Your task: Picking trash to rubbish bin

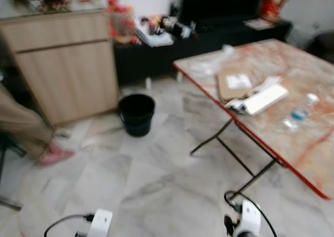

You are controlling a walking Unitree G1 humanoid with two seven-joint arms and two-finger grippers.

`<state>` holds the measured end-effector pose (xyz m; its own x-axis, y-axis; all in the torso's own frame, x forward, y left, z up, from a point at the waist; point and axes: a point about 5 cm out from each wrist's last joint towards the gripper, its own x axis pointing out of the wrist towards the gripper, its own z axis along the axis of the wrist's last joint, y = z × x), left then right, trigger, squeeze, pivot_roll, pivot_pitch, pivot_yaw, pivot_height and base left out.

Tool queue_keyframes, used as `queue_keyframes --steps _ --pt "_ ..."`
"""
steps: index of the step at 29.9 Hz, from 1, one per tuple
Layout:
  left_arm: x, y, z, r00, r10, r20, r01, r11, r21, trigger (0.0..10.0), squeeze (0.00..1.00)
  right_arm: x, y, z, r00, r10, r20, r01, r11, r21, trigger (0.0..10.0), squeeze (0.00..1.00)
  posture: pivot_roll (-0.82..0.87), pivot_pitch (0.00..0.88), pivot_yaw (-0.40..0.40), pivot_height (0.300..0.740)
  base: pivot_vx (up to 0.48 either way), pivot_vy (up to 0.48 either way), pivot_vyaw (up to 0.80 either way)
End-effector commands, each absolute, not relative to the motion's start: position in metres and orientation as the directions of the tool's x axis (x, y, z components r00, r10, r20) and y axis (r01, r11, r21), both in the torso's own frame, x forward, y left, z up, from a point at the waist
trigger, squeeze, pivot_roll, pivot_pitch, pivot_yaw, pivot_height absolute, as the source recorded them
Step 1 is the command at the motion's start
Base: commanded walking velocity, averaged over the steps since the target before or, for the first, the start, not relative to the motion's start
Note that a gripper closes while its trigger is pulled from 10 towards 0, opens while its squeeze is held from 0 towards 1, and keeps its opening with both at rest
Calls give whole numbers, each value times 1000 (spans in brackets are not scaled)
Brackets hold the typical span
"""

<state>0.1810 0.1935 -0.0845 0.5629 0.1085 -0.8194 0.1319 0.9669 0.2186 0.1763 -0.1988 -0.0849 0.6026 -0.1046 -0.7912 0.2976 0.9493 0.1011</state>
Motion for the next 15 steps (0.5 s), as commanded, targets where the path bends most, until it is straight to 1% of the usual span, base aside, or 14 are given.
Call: queue_keyframes --steps 1,14,15 --pt "186 180 -84 573 75 -816 140 972 187 10000 0 176 -210 -83 600 -138 -788 317 946 75 10000 0 168 0 -86 740 416 0 0" --pt "184 180 -85 569 71 -819 141 973 183 10000 0 179 -211 -81 612 -136 -779 304 950 72 10000 0 170 0 -89 740 416 0 0" --pt "185 180 -85 569 71 -819 141 973 182 10000 0 179 -211 -82 608 -140 -781 323 943 82 10000 0 170 0 -89 740 412 0 -800"
